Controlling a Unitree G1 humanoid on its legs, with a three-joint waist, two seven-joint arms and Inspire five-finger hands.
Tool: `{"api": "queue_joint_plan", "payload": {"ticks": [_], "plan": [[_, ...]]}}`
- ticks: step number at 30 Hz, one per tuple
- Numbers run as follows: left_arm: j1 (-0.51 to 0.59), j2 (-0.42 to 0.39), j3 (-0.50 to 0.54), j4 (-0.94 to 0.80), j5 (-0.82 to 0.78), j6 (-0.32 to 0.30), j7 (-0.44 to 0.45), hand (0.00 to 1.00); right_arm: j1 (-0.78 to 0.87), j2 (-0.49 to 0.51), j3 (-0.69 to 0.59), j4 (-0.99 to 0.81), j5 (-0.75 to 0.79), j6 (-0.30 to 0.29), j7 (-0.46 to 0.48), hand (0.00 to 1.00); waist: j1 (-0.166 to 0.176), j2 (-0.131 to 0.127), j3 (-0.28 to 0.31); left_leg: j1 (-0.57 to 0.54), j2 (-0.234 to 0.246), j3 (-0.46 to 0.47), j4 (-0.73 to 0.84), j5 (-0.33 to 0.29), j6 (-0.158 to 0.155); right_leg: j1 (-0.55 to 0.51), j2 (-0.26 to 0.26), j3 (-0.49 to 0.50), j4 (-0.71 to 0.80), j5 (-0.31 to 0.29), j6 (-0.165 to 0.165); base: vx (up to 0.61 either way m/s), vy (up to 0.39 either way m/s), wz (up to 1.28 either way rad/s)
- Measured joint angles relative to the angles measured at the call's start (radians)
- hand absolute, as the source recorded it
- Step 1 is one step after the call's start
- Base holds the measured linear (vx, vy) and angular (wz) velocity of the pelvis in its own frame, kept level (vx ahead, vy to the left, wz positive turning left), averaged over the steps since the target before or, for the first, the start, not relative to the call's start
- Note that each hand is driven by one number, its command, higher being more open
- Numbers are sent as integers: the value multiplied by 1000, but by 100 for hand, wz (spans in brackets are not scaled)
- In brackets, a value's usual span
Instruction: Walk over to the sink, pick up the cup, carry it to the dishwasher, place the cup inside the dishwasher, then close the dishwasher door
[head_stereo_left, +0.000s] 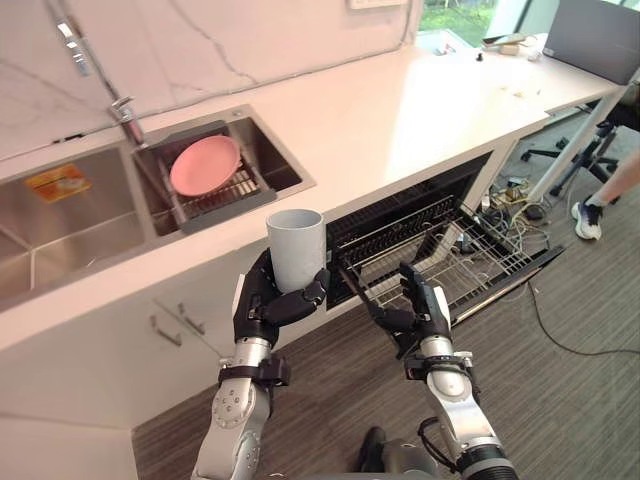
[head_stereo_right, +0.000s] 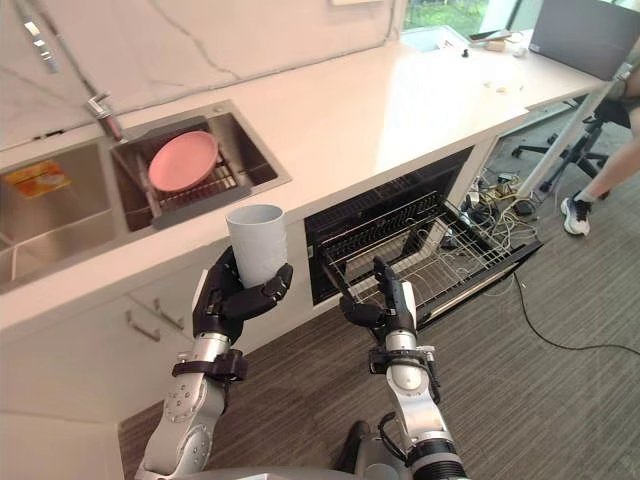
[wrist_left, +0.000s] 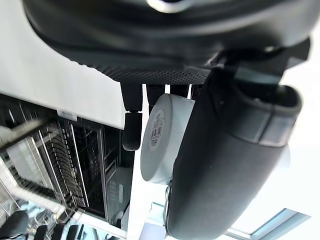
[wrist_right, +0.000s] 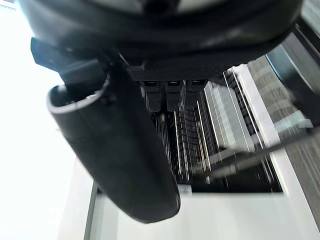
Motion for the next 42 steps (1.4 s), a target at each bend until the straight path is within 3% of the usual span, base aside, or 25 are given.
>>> {"api": "queue_joint_plan", "payload": {"ticks": [1,3,5,7,8,11,13,17,25,33,42], "plan": [[-21,-1,2,19,0,0,1,30,15,-10,-4,-17,2,0,-2,90,1,2,2,-64,42,-26,205,54,7,63,20,8,-44,-1,0,291,-84,-11],[-25,0,3,23,1,-3,2,30,32,-16,-4,-64,4,-2,-4,90,13,2,1,-139,46,-63,322,16,-11,104,14,38,-74,-1,1,223,7,-36],[-32,0,2,23,7,-4,2,30,30,-14,-12,-92,9,-12,-5,90,16,4,0,-212,29,-88,287,-24,-1,117,6,60,-91,3,7,170,82,-37],[-33,0,2,23,20,-4,3,30,30,-15,-12,-99,13,-12,-2,90,25,3,0,-242,-2,-123,134,-24,-7,130,-5,88,-97,8,18,136,170,-44],[-34,-2,2,22,20,-4,7,30,32,-18,-11,-104,21,-12,3,90,32,21,-8,-238,-31,-174,-72,115,12,130,4,120,-97,7,53,107,191,-56],[-41,30,5,29,33,-5,24,30,49,14,5,-124,54,-20,28,90,19,-16,-16,-194,-89,-144,-145,138,40,128,-41,163,-126,24,92,96,154,-26],[-40,32,9,29,39,-5,29,30,50,19,15,-136,69,-22,47,90,20,-17,-16,-177,-109,-127,-175,145,49,130,-56,177,-140,34,104,63,133,-14],[-40,38,11,27,40,-5,29,30,63,27,37,-228,133,-28,91,90,24,-19,-17,-113,-133,-75,-263,167,54,144,-63,228,-183,57,107,45,52,-30],[-69,52,13,23,80,-5,27,30,94,27,92,-412,287,-70,162,90,-5,-39,-23,-11,-144,29,-361,179,49,150,-51,328,-197,70,106,25,12,-37],[-92,66,21,23,81,-5,30,30,101,26,189,-440,373,-84,227,90,-9,-69,-41,1,-157,37,-377,183,56,164,-57,354,-230,98,106,-14,23,-4],[-92,59,-56,24,98,-5,26,30,14,21,249,-441,372,-85,224,90,7,-72,-43,-10,-170,28,-381,190,66,162,-67,356,-240,103,114,-19,6,3]]}}
